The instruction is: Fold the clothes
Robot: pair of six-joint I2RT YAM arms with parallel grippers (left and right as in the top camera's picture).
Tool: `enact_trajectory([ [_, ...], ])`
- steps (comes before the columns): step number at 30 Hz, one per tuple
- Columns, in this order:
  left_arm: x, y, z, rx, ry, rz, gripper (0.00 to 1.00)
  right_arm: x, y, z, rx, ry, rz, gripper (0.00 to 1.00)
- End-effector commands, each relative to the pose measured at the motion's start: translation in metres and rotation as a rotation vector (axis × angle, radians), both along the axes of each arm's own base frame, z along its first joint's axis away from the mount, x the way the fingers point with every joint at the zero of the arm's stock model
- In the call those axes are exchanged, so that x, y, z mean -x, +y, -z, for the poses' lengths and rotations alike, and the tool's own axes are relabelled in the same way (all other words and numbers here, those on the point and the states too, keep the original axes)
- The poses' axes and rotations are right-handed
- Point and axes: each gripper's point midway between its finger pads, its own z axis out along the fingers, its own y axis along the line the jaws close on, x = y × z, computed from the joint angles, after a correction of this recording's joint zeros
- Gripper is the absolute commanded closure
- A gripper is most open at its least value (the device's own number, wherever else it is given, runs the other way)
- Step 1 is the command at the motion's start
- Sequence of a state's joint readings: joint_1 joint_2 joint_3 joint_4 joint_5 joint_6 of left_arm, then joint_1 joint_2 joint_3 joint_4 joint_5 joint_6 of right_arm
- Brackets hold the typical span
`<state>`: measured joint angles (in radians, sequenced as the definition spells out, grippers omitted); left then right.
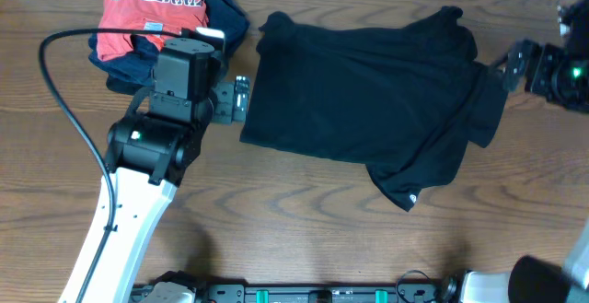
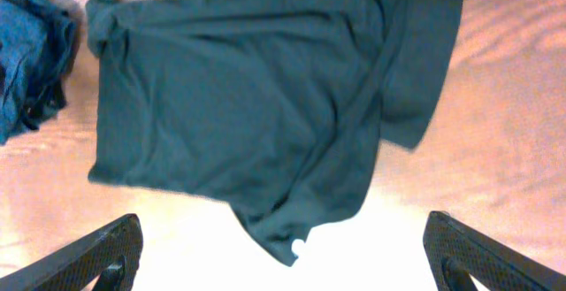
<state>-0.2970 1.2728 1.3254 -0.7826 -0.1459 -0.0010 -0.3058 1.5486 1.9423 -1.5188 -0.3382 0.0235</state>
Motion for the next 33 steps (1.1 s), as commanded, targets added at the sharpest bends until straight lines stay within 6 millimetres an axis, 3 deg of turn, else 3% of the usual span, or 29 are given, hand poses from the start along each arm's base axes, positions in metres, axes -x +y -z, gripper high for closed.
enact_trajectory([
  [1, 0.001, 0.0, 0.026, 0.021, 0.098, -0.046, 0.02, 0.023, 0.008, -0.006, 0.026, 0.012, 0.022, 0.01],
  [6, -0.006, -0.011, 0.078, 0.025, 0.271, -0.039, 0.02, 0.05, 0.029, 0.021, 0.008, 0.114, -0.007, 0.05],
  [13, -0.005, -0.017, 0.151, 0.011, 0.502, -0.075, 0.07, 0.074, 0.054, 0.099, -0.042, 0.296, -0.01, 0.13],
  [16, -0.001, -0.027, 0.175, 0.042, 0.587, -0.062, 0.18, 0.079, 0.064, 0.131, -0.054, 0.344, -0.011, 0.15],
  [25, 0.002, -0.041, 0.22, 0.098, 0.712, -0.072, 0.35, 0.087, 0.096, 0.19, -0.032, 0.394, -0.078, 0.21],
  [33, 0.007, -0.039, 0.255, 0.071, 0.794, -0.085, 0.41, 0.1, 0.1, 0.221, 0.063, 0.435, -0.054, 0.21],
])
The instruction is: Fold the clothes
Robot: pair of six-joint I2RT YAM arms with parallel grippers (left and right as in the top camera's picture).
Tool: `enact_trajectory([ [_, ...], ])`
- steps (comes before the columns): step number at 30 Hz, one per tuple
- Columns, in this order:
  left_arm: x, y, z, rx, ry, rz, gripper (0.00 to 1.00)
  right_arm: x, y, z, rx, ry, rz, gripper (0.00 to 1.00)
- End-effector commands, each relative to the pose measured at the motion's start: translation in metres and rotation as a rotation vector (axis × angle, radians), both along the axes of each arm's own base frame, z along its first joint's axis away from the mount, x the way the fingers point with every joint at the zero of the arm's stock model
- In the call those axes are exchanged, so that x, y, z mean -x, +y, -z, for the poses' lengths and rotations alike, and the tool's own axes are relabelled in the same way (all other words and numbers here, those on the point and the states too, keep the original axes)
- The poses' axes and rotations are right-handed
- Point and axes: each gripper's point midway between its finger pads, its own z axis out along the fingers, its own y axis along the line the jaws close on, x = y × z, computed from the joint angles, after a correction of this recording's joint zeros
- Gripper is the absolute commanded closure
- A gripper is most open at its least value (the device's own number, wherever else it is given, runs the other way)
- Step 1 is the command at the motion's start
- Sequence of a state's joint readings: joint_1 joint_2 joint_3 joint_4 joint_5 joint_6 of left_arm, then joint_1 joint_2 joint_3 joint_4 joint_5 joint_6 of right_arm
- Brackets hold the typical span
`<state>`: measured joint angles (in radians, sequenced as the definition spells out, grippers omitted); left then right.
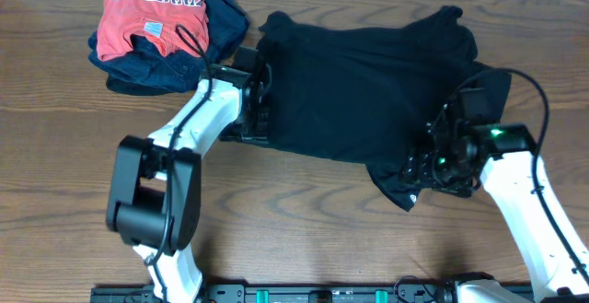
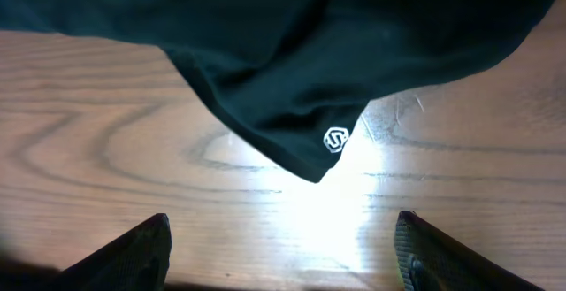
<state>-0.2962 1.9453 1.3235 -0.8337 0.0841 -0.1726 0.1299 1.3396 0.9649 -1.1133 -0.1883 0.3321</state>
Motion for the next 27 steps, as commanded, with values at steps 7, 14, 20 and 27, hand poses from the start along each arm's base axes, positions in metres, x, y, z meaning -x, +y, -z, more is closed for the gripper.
enact_trajectory([
  [7, 0.0, 0.0, 0.029, -0.006, 0.049, 0.026, 0.41, 0.001, -0.004, 0.006, 0.069, -0.02, 0.029, 0.22],
  [14, -0.007, -0.001, 0.029, -0.004, 0.017, 0.035, 0.82, 0.003, -0.005, 0.007, 0.072, -0.008, 0.044, 0.26],
  [20, -0.013, -0.002, 0.029, 0.003, -0.006, 0.035, 0.94, 0.019, -0.007, 0.015, 0.083, 0.055, 0.069, 0.31],
  [27, -0.013, -0.002, 0.029, 0.003, -0.007, 0.035, 0.94, 0.041, -0.011, 0.049, 0.091, 0.119, 0.109, 0.34],
])
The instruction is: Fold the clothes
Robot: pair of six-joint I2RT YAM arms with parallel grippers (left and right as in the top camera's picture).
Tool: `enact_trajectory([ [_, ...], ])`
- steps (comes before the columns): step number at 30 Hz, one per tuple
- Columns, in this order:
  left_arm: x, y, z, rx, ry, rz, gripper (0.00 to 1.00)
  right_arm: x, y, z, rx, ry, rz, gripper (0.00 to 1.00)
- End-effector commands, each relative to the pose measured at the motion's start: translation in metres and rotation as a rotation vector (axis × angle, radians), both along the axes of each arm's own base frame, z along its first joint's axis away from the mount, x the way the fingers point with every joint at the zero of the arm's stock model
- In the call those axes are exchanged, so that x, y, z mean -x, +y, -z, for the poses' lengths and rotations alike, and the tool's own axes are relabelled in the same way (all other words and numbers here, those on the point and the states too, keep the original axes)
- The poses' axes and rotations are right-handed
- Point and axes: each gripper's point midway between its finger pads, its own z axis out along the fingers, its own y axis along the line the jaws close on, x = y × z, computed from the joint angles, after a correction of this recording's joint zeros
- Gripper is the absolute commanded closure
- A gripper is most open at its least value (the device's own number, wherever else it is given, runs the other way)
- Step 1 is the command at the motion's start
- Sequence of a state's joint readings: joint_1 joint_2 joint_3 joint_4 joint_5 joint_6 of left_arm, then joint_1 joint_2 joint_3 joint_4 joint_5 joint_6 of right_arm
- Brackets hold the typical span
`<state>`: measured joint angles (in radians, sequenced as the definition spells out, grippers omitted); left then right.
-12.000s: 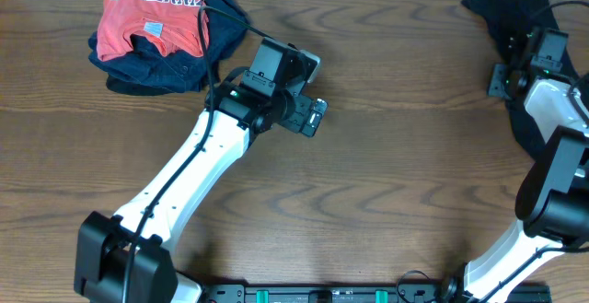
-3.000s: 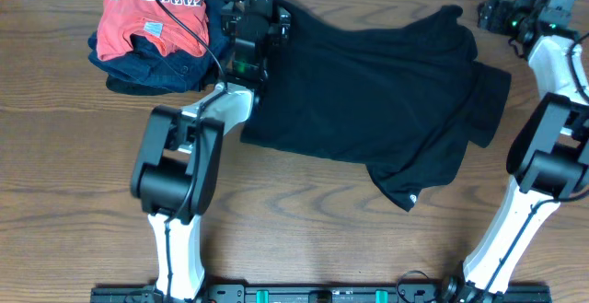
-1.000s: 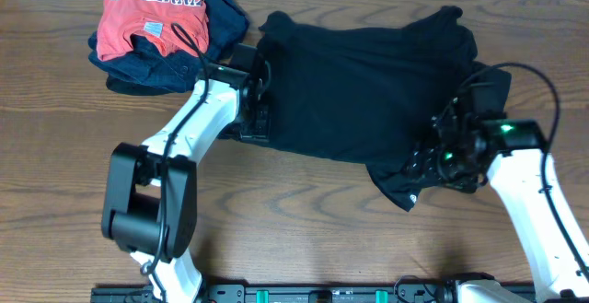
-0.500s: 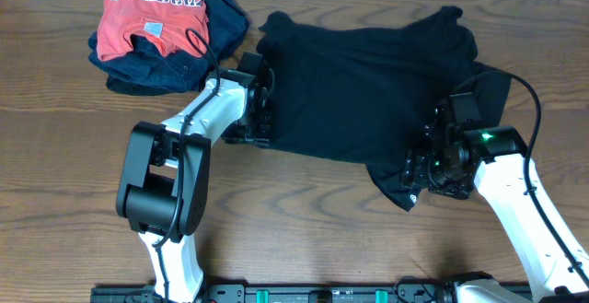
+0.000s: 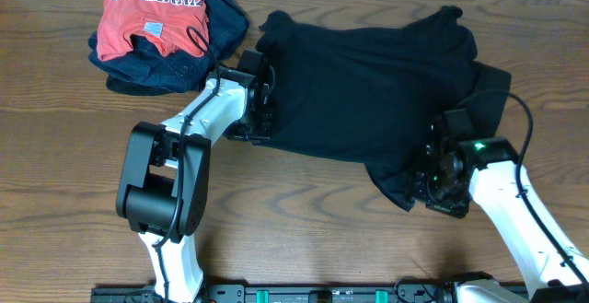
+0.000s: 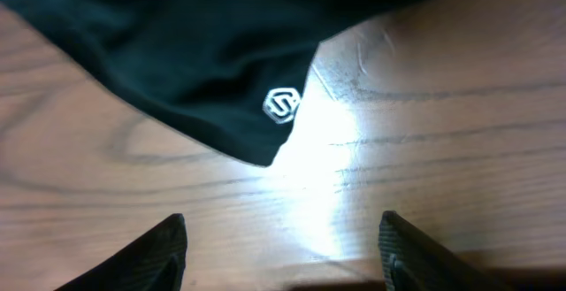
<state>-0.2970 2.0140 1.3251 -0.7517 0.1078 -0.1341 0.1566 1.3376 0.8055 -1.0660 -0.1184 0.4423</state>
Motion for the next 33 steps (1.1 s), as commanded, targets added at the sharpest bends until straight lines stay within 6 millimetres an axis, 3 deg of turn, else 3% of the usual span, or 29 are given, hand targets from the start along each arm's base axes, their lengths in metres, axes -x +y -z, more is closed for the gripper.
enact_trajectory([
  [1, -0.002, 0.006, 0.006, -0.023, 0.002, -0.005, 0.94, 0.007, 0.001, 0.011, 0.007, 0.003, 0.033, 0.35],
  [11, -0.002, 0.005, 0.006, -0.022, -0.002, -0.005, 0.94, 0.002, 0.001, 0.042, -0.005, -0.06, 0.125, 0.54],
  [15, -0.002, 0.006, 0.006, -0.022, -0.002, -0.005, 0.94, -0.002, 0.003, 0.052, -0.019, -0.094, 0.156, 0.56],
  [25, -0.002, 0.006, 0.006, -0.022, -0.002, -0.005, 0.94, -0.03, 0.009, 0.057, -0.065, -0.233, 0.188, 0.58],
  [29, -0.002, 0.006, 0.006, -0.023, -0.001, -0.005, 0.94, -0.039, 0.01, 0.057, -0.076, -0.266, 0.199, 0.68],
  [33, -0.002, 0.006, 0.006, -0.023, 0.001, -0.005, 0.94, -0.032, 0.014, 0.06, -0.092, -0.228, 0.195, 0.77],
])
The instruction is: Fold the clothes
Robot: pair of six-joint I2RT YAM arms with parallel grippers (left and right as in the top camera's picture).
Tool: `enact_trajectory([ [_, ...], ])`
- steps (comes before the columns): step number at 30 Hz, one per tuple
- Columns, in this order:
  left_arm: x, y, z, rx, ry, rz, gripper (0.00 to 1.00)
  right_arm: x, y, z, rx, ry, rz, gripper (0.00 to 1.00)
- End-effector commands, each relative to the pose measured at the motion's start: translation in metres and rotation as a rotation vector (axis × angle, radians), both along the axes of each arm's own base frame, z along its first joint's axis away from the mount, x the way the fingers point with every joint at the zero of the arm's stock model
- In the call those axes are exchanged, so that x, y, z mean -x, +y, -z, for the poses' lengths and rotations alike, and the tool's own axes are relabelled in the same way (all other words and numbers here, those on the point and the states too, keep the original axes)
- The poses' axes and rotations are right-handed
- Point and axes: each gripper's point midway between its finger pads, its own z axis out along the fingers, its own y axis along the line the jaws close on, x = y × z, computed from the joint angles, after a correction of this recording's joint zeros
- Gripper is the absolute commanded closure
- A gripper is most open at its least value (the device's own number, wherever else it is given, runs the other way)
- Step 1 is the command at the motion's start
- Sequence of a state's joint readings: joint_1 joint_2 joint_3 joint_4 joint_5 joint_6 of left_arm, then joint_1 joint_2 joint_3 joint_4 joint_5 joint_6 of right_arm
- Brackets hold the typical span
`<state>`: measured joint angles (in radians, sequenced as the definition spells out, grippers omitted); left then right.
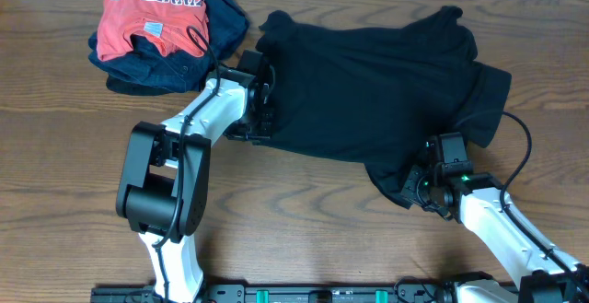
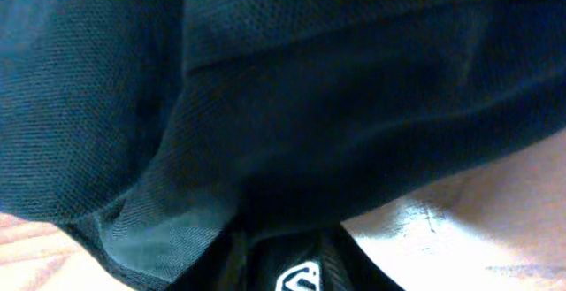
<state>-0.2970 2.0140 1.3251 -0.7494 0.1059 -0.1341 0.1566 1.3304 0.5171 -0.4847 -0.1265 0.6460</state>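
A black T-shirt (image 1: 368, 82) lies spread over the middle and right of the table, with a pointed lower corner toward the front. My left gripper (image 1: 261, 108) rests at the shirt's left edge; dark on dark, its jaws cannot be read from overhead. At the lower corner my right gripper (image 1: 413, 190) sits low on the table. In the right wrist view black fabric (image 2: 265, 105) fills the frame. There the right gripper (image 2: 296, 269) is shut on the hem beside the white logo (image 2: 299, 279).
A heap of other clothes, a red printed shirt (image 1: 152, 4) on navy garments (image 1: 138, 64), lies at the back left. The wooden table (image 1: 294, 238) shows bare in front of the shirt. The right arm's cable (image 1: 520, 156) loops beside the shirt's right sleeve.
My right gripper was open just short of the shirt's lower corner. Now it sits on that corner, shut on the hem at the logo. The left arm has not moved.
At first the left gripper stood just off the shirt's left edge and the right arm was raised at the far right, open. A second later the left gripper was at the edge and the right one low by the lower corner. It then neared the logo and now grips it.
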Motion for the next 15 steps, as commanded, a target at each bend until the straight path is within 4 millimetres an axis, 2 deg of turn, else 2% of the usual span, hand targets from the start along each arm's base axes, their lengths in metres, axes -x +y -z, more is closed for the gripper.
enact_trajectory([
  [1, -0.001, 0.006, 0.006, -0.022, 0.004, -0.005, 0.94, 0.011, 0.008, 0.005, -0.029, 0.046, -0.012, 0.77],
  [4, 0.0, 0.006, 0.006, -0.023, 0.008, -0.005, 0.94, 0.02, 0.008, 0.007, -0.037, 0.085, -0.014, 0.82],
  [6, 0.001, 0.006, 0.006, -0.025, 0.013, -0.006, 0.94, 0.025, 0.008, 0.007, -0.035, 0.107, -0.014, 0.91],
  [9, 0.003, 0.011, 0.003, -0.029, 0.028, -0.018, 0.94, 0.026, 0.003, 0.003, -0.034, 0.115, 0.009, 0.96],
  [13, 0.007, 0.025, -0.013, -0.035, 0.054, -0.055, 0.94, 0.012, -0.015, -0.025, -0.024, 0.087, 0.031, 0.99],
  [15, 0.007, 0.033, -0.026, -0.032, 0.043, -0.077, 0.94, 0.001, -0.032, -0.05, 0.004, 0.059, 0.034, 0.99],
])
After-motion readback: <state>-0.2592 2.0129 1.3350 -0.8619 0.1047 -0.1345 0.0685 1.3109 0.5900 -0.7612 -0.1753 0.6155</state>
